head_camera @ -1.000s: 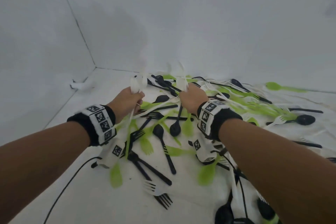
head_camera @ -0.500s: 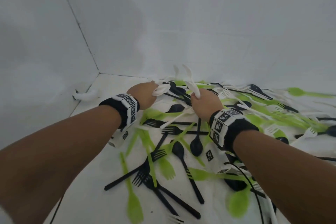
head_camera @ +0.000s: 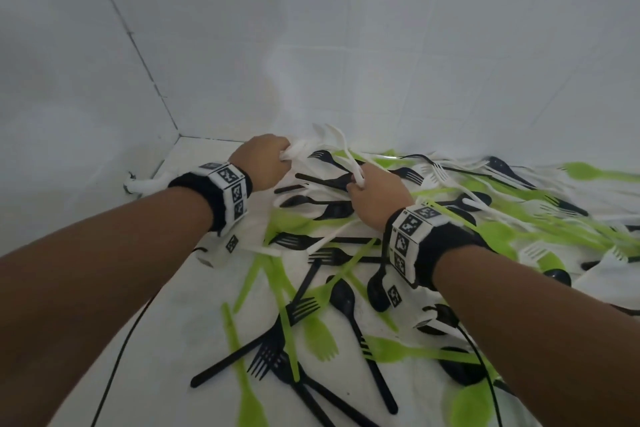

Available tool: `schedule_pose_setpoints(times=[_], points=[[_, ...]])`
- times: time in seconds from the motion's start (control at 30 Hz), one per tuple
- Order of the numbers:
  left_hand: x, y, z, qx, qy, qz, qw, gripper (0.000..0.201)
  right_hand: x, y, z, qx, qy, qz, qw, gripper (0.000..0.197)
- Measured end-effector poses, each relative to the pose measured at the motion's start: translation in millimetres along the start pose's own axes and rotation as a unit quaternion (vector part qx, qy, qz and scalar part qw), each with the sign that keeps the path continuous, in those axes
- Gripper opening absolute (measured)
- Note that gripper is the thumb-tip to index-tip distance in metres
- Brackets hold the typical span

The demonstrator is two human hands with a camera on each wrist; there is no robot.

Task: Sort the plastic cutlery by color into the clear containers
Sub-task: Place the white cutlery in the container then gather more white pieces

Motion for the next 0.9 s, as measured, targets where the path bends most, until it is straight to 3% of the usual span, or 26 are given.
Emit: schedule_pose_setpoints(times=[0.13, 0.23, 0.5, 0.7, 0.9], points=[[-21, 10, -12, -0.036, -0.046, -0.013, 0.998, 0.026, -1, 6, 5, -0.033, 0.015, -0.018, 0.999, 0.018], [-22, 16, -17, -0.022, -0.038, -0.015, 0.999, 0.016, -2, 5, 4, -0.040, 0.016, -0.023, 0.999, 0.020], [-15, 36, -23, -0.007, -0.018, -0.029, 0.999, 0.030, 5, 1, 5, -0.042, 0.011, -0.027, 0.999, 0.021], [-11, 45, -30, -0.042, -0.061, -0.032, 0.997, 0.011, 7, 0, 5, -0.020, -0.008, -0.016, 1.000, 0.017], [-3, 41, -23, -0.032, -0.069, 0.026, 0.997, 0.017, 11, 2, 2, -0.013, -0.019, -0.011, 1.000, 0.018]])
Point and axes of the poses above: each hand's wrist, its own x-axis away from the middle knuckle, its own z-axis out of the back of the hand, y = z × x, the point moved 4 cm from there along -x, towards the middle knuckle, and after that the axes turned 9 degrees about -x, right-handed, at the moved point
